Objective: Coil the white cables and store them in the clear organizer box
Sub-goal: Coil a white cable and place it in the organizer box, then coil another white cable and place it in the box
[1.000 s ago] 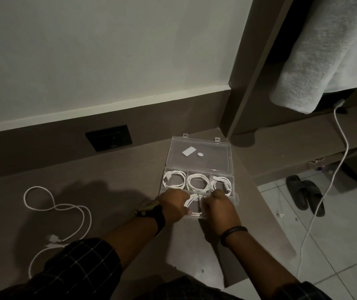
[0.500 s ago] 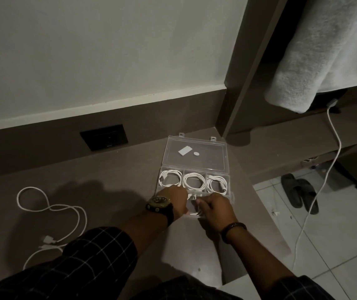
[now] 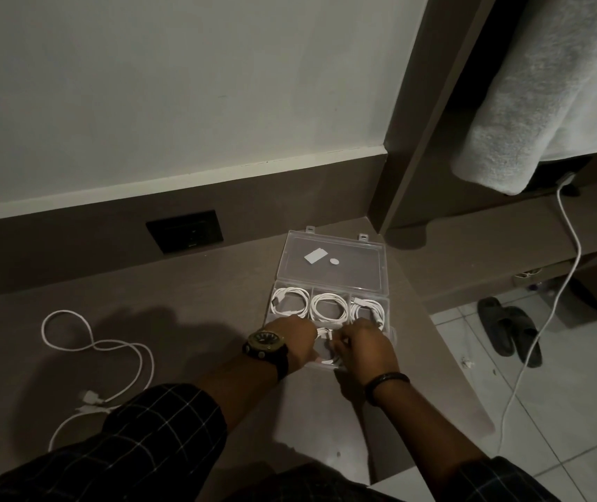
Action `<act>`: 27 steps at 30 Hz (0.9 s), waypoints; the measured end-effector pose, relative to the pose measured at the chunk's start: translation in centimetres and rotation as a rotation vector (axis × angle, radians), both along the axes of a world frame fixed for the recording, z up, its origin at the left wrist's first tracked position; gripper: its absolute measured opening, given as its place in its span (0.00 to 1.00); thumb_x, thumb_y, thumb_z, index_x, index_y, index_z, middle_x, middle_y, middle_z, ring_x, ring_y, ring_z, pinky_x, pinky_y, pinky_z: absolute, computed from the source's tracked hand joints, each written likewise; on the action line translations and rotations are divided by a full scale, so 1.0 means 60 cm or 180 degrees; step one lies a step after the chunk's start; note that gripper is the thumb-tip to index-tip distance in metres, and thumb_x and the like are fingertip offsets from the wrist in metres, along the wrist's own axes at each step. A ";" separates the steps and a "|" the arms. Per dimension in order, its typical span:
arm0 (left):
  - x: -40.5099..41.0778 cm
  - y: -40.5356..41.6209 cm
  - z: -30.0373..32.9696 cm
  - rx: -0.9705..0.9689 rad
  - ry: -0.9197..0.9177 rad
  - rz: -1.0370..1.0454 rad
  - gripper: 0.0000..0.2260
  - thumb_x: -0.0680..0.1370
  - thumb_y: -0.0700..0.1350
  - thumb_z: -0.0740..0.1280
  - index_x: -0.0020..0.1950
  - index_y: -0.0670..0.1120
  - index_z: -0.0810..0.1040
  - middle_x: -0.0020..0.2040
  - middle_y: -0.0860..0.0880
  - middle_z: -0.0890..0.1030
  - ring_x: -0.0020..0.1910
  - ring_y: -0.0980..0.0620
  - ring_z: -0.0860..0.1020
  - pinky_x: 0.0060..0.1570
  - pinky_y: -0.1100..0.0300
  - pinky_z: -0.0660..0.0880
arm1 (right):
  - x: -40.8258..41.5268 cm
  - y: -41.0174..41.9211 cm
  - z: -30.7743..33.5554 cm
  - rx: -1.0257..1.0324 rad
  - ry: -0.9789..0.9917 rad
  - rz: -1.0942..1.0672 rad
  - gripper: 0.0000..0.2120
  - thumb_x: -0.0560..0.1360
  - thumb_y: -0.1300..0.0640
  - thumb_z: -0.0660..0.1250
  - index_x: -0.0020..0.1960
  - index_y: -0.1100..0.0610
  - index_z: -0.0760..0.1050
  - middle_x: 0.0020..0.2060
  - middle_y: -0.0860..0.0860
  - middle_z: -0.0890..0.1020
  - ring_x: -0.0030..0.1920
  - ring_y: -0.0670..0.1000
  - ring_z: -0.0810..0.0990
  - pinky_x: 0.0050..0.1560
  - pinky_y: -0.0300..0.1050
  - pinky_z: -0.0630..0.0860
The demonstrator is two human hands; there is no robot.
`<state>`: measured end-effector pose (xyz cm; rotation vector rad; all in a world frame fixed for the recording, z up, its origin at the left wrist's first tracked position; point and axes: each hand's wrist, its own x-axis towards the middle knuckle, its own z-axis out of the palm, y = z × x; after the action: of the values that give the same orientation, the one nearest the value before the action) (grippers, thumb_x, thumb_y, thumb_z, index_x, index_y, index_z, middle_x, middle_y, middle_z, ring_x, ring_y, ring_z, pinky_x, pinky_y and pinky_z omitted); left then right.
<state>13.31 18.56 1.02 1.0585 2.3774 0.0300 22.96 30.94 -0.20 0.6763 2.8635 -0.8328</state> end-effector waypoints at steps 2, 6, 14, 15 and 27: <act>0.001 0.001 0.002 -0.0017 0.0051 -0.0037 0.18 0.74 0.56 0.68 0.56 0.44 0.78 0.58 0.42 0.80 0.57 0.42 0.77 0.50 0.53 0.73 | 0.001 -0.005 -0.004 0.0076 -0.0013 -0.0010 0.09 0.74 0.52 0.66 0.44 0.57 0.82 0.47 0.56 0.78 0.44 0.56 0.80 0.42 0.43 0.71; 0.007 0.004 0.011 -0.0120 -0.0027 -0.0102 0.18 0.77 0.54 0.65 0.59 0.42 0.77 0.59 0.40 0.78 0.58 0.41 0.76 0.52 0.53 0.72 | -0.004 -0.008 -0.011 -0.0094 -0.0027 -0.0151 0.08 0.73 0.54 0.67 0.43 0.58 0.82 0.47 0.56 0.77 0.44 0.57 0.80 0.43 0.45 0.74; -0.004 -0.048 0.003 0.1286 -0.0835 0.0963 0.12 0.73 0.42 0.70 0.55 0.45 0.83 0.53 0.44 0.84 0.51 0.43 0.81 0.53 0.54 0.77 | -0.012 0.015 0.009 -0.0495 0.0234 -0.0401 0.10 0.70 0.61 0.67 0.32 0.52 0.77 0.32 0.50 0.82 0.34 0.48 0.77 0.32 0.32 0.66; -0.006 -0.059 0.005 0.1448 -0.0930 0.1208 0.10 0.71 0.42 0.70 0.52 0.46 0.84 0.51 0.45 0.85 0.48 0.43 0.82 0.50 0.50 0.79 | -0.018 0.012 0.020 -0.0452 0.0298 -0.0394 0.11 0.70 0.61 0.67 0.31 0.52 0.76 0.30 0.50 0.80 0.34 0.49 0.77 0.31 0.34 0.66; -0.036 -0.424 0.053 0.2056 0.0783 0.2614 0.19 0.70 0.50 0.59 0.40 0.38 0.84 0.41 0.39 0.85 0.42 0.43 0.82 0.44 0.55 0.75 | -0.151 -0.248 0.094 -0.0596 0.0690 0.1765 0.05 0.71 0.59 0.67 0.42 0.56 0.83 0.42 0.55 0.85 0.44 0.55 0.80 0.45 0.43 0.71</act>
<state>11.16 -6.90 4.18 0.2376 2.9451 1.0637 13.93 16.07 5.42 -0.2391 2.8592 -1.0982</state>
